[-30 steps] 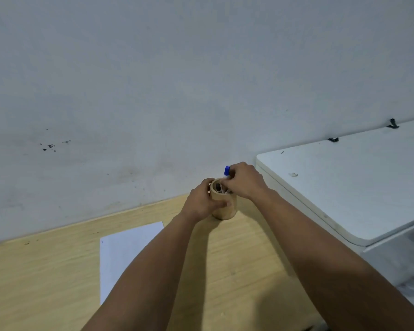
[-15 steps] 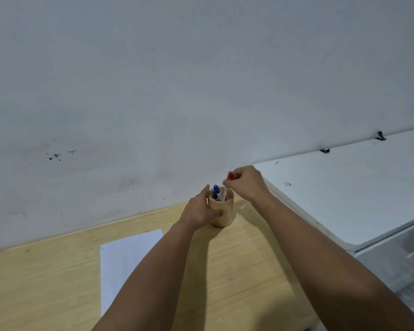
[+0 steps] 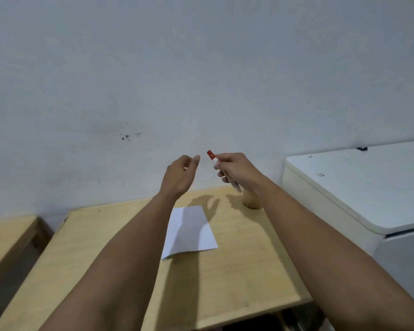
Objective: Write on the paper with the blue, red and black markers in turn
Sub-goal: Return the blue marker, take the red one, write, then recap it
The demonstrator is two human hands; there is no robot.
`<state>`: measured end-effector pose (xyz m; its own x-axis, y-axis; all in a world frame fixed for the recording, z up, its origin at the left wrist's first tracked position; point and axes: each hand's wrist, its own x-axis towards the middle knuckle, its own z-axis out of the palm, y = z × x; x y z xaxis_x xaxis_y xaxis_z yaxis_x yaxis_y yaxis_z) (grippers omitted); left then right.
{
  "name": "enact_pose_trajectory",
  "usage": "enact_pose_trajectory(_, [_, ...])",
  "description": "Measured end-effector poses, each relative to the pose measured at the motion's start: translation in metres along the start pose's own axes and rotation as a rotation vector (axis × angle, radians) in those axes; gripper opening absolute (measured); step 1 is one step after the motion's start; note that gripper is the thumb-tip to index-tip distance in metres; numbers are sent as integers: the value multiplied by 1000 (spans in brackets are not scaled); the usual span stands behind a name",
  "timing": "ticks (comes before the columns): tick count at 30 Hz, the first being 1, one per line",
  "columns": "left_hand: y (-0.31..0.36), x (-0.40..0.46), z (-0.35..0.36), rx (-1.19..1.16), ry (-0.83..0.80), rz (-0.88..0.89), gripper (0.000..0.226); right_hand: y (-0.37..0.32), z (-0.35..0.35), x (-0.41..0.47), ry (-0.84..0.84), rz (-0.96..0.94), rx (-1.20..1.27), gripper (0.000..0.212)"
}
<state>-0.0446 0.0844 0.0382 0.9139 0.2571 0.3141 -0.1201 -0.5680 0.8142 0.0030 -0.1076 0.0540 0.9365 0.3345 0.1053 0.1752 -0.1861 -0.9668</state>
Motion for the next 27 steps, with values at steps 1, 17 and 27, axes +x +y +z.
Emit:
enact_pose_trajectory(1, [-6,-6,-14,7,15,-20,68,3,14,-4,-73,2,-14,18])
enact_pose_trajectory(17, [-129,-37,-144,327,171,-251,56,48,136,11,-82,-253,-281,22])
enact_pose_trajectory(27, [-209,-62,-101,1074,-121,-196,55,89,139,40,54,-50,92,31])
